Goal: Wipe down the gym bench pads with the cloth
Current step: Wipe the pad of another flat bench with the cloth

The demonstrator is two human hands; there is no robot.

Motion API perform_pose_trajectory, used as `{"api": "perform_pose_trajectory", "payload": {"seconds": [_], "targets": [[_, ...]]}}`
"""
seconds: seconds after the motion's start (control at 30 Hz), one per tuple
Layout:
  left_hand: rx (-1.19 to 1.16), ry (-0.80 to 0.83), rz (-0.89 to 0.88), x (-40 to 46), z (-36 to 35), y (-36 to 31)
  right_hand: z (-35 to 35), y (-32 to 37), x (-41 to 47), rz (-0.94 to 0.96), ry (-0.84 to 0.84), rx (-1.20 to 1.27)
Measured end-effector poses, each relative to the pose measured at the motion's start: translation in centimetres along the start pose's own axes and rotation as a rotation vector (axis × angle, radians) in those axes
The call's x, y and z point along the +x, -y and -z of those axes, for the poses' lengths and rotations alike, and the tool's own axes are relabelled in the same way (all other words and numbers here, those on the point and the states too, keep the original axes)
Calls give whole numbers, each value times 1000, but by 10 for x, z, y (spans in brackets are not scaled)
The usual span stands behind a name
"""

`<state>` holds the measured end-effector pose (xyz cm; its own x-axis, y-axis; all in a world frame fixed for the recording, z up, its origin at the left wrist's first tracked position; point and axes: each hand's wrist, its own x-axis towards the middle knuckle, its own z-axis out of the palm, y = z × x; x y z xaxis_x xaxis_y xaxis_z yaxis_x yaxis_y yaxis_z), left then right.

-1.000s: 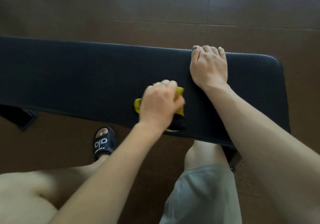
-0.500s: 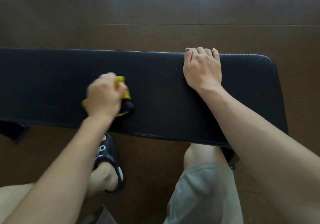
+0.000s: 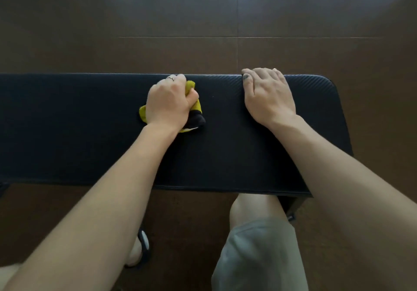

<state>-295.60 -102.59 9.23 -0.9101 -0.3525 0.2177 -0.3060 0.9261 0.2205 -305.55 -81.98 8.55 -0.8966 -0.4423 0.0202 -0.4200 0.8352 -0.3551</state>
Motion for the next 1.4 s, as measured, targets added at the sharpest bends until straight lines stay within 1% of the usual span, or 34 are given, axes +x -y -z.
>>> {"api": "perform_pose_trajectory", "payload": {"seconds": [0.07,0.13,0.2,0.23,0.3,0.37,0.43,0.47,0.5,0.6,0.67,0.7,0.77,0.83,0.9,0.97,1.0,1.07,1.13,1.2,1.27,1.4], "targets": [[13,23,8,7,-3,-15,-3,6,6,-30,-20,8],[16,53,-32,-1,-2,-28,-2,7,8,-39,0,13],[11,15,-184,-31,2,-47,2,2,7,-10,20,51],[-31,17,-278,-54,5,-60,4,-2,5,8,31,68],[-136,100,-459,-90,11,-77,8,-7,1,41,40,67],[-193,156,-540,-82,9,-72,9,-7,0,62,40,58],[-129,92,-514,-45,-1,-63,8,-8,1,64,36,71],[-88,42,-451,-20,-8,-62,7,-10,2,61,27,73],[-67,31,-371,5,-14,-63,6,-12,2,61,13,68],[-105,121,-197,63,-28,-69,3,-12,2,80,-10,53],[-85,121,-157,70,-31,-71,6,-13,6,80,18,55],[-55,99,-166,59,-29,-74,8,-18,8,66,33,36],[-39,51,-255,16,-23,-82,12,-31,9,9,39,-32],[-130,14,-387,-40,-12,-92,16,-41,7,-37,41,-60],[-228,70,-471,-73,-2,-96,18,-44,2,-50,44,-58],[-243,88,-507,-69,-4,-95,16,-44,-2,-29,24,-57],[-206,72,-501,-55,-8,-95,15,-44,-1,-21,10,-51],[-112,20,-414,-13,-22,-102,16,-46,2,-29,13,-22],[-70,85,-268,29,-30,-111,18,-48,2,-28,23,-5],[-49,119,-187,47,-35,-119,19,-48,3,-16,34,8],[-25,130,-193,30,-31,-123,23,-50,2,-19,62,33],[-140,112,-376,-74,-10,-123,24,-51,-1,-13,78,34]]}}
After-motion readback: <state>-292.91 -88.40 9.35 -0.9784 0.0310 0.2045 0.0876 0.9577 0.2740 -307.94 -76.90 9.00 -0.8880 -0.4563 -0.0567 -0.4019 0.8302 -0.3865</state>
